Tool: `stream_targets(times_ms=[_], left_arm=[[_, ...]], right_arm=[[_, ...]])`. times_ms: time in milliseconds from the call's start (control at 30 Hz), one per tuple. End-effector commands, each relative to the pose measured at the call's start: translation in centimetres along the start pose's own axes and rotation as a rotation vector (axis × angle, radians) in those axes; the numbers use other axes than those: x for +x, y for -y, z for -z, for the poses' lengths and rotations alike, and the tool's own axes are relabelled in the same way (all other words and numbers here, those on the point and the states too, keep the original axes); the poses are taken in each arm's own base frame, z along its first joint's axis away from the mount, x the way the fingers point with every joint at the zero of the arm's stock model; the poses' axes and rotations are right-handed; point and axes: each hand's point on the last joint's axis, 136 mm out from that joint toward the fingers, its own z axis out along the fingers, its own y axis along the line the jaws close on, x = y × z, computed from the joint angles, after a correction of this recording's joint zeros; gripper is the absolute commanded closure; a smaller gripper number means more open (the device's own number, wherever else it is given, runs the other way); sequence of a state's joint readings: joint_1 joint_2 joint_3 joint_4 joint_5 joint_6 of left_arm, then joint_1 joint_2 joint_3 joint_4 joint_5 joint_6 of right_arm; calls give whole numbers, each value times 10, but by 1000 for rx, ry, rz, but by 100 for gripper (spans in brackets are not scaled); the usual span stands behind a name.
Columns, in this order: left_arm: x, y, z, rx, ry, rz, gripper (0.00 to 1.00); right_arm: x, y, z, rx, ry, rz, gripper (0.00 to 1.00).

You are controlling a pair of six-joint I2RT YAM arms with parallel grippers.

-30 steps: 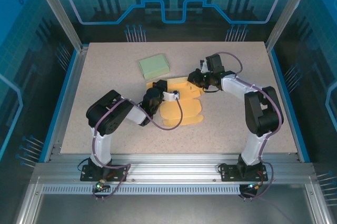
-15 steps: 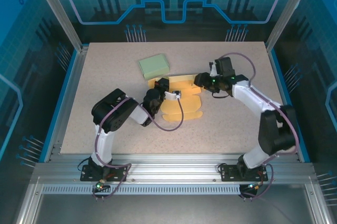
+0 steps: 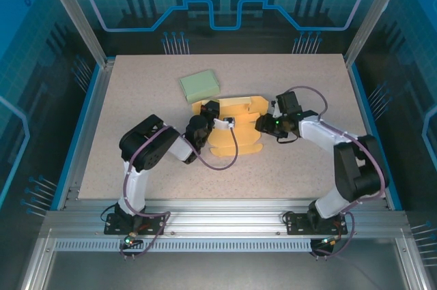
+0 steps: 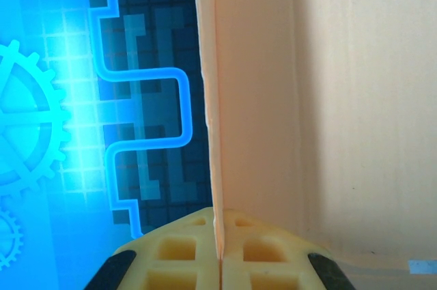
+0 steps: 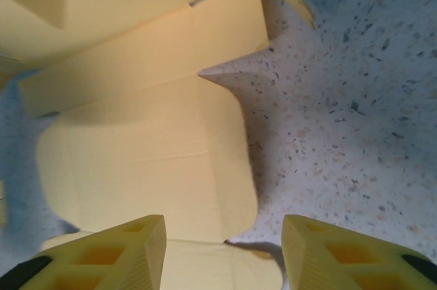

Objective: Fold the paper box

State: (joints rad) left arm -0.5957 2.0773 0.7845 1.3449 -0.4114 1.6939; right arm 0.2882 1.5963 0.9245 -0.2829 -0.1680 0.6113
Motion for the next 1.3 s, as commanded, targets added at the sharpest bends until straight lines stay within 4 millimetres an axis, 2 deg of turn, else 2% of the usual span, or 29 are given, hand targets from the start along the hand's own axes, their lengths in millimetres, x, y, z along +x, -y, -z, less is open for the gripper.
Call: stream_targets(times_ms=[0,100,300,400,700,767,1033,1267], left_arm=[[-3,-5,-3,-33,6,-13,100],[-3,-5,-2,-35,6,-15,100],[-4,-8,-2,-44,7,-12,100],[-4,-8,-2,-44,7,-7,100],[-4,-5,-2,-34,8,3,100],[-5,-4,-2,-30,8,3,100],[-9,1,-2,-18,15,6,100],[-10,6,-2,-7,16,2,100]], right_arm=[[-18,-14,-15,-38,25,56,50],[-27,-11,-29,-13,24,52,51],[-54,0,-41,56,57,57,50],[-62,-1,-49,63,60,73,50],[-63,13,-72,110,26,60,52],[-62,10,-74,93,23,58,53],[-72,-23,-74,-101,79,76,58],[-76,-34,-59,-152,120,77,61]])
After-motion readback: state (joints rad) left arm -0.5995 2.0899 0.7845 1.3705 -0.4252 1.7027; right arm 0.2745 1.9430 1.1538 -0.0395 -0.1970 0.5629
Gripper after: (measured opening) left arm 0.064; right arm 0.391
